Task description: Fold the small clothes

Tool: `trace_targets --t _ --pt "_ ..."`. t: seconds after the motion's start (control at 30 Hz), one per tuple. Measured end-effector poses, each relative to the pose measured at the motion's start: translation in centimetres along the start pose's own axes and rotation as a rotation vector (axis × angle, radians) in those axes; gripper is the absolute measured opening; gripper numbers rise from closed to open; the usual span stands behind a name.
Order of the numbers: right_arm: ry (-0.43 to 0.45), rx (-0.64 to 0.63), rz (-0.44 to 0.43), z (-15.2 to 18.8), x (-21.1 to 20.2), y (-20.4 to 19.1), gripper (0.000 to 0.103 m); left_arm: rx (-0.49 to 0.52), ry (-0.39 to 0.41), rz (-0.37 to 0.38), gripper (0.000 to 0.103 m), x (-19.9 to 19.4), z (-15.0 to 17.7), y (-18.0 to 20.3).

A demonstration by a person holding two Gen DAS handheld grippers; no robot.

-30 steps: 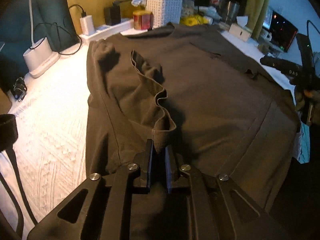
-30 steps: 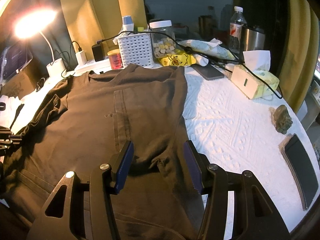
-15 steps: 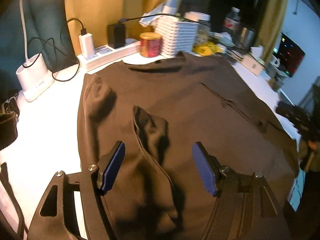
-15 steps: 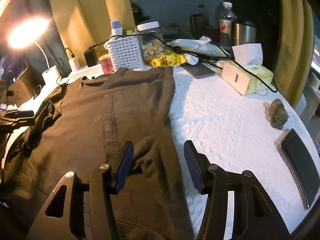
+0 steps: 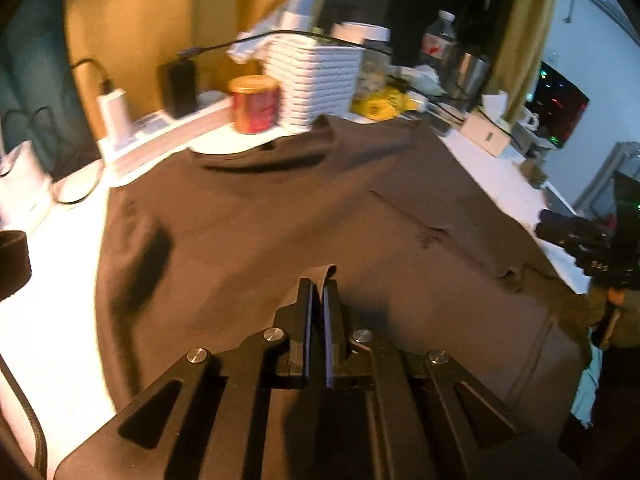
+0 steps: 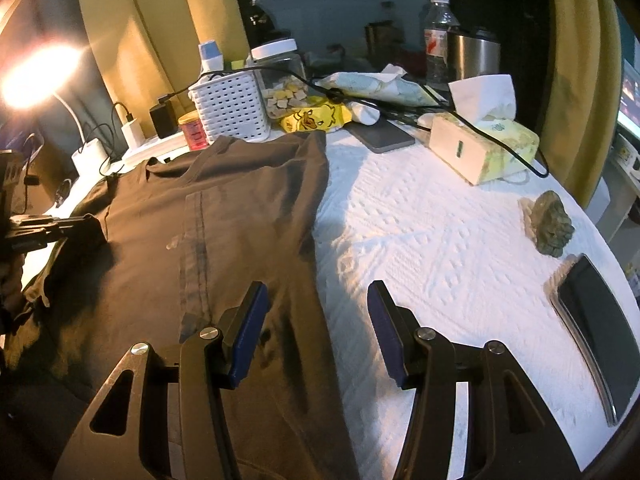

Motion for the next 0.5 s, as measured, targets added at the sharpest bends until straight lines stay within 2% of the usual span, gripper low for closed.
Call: trace_targets --t 0.03,0.1,0.13,0.17,0.23,0.33,0.5 --pt "-0.002 -0.005 -0.004 -0.1 0.1 -0.2 0.055 0.002 -0.033 0.007 0.005 0.6 0.0 0.3" --pt "-0.005 -0.020 -0.010 -0.1 0.2 -0.8 0.055 0.015 -0.077 -0.038 0.008 1.2 0.3 0.8" --pt "-0.008 -0.028 -0.014 -0.1 0.3 -1.2 0.055 0.021 -0.074 -0.040 0.019 1.0 0.5 0.9" --pt "-0.015 -0.042 -0.018 0.0 0.3 -1.6 0.055 0.013 -0.069 -0.027 0.035 0.5 0.7 1.0" --pt "-0.017 -0.058 -0.018 0.2 0.5 -2.2 0.055 -0.011 -0.054 -0.016 0.055 -0.9 1.4 0.8" --pt "-0.036 -0.085 -0.024 0.6 0.9 -3.1 0.055 -0.015 -0.041 -0.020 0.057 -3.2 3.2 0.7" --pt "-0.073 -0.154 0.017 0.9 1.9 -4.4 0.055 -0.018 -0.087 -0.030 0.057 -4.2 6.8 0.4"
Point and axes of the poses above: each gripper's, at about its wrist camera, not at the fingertips, and x roughly the way its jaws point, y to its right, z to its underside, the point moved 3 cm from there along x, roughly the way its jaws point, and after that the axes turned 5 degrees about z, right-handed, at the moved point
